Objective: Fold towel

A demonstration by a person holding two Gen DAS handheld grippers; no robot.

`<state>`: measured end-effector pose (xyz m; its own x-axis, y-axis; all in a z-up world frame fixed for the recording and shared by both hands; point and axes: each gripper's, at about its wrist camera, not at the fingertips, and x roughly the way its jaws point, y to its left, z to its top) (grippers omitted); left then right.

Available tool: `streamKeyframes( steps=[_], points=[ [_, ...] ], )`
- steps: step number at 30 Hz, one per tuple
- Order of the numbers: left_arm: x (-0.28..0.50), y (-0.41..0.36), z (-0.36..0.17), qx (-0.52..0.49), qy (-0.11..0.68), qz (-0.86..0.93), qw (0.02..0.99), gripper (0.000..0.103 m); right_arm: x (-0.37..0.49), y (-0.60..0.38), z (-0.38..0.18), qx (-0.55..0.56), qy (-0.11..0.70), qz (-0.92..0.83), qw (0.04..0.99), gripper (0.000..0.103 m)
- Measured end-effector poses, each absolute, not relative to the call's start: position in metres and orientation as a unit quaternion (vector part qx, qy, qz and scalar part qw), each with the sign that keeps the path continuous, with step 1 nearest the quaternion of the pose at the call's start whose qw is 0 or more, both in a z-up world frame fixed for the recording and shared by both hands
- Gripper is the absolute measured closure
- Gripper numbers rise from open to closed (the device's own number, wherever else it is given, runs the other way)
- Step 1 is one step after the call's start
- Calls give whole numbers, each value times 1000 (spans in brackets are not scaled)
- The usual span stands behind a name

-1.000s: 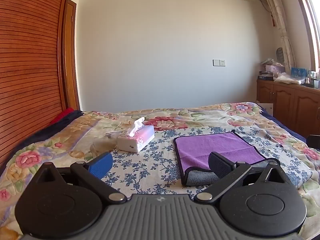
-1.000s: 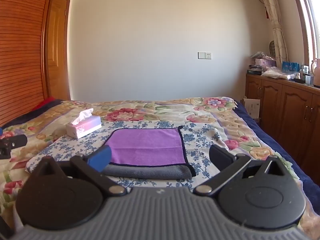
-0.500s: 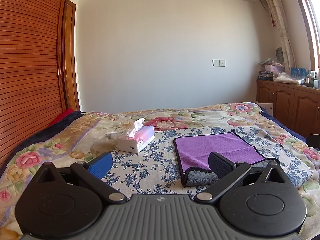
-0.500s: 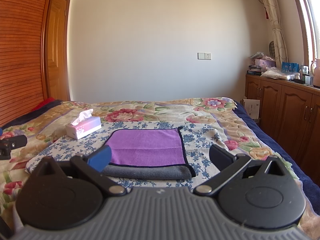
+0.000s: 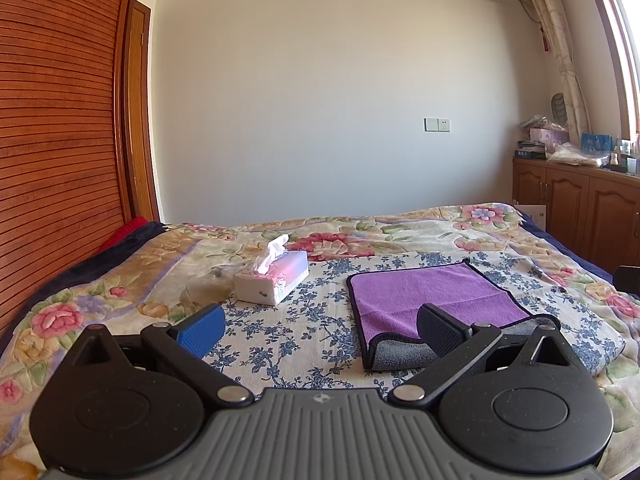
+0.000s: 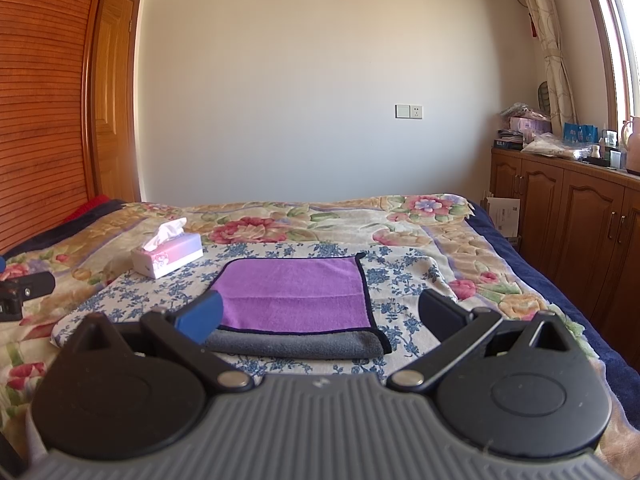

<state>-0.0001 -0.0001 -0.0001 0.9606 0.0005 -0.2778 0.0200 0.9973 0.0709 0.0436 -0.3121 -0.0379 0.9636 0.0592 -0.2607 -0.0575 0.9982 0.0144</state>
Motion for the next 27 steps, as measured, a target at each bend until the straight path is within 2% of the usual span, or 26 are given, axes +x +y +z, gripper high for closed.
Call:
streamKeyframes(
  steps=[27],
  points=[
    [0, 0, 0, 38, 140, -5, 989, 0, 42, -313, -36, 2, 131, 29, 991, 0]
  ],
)
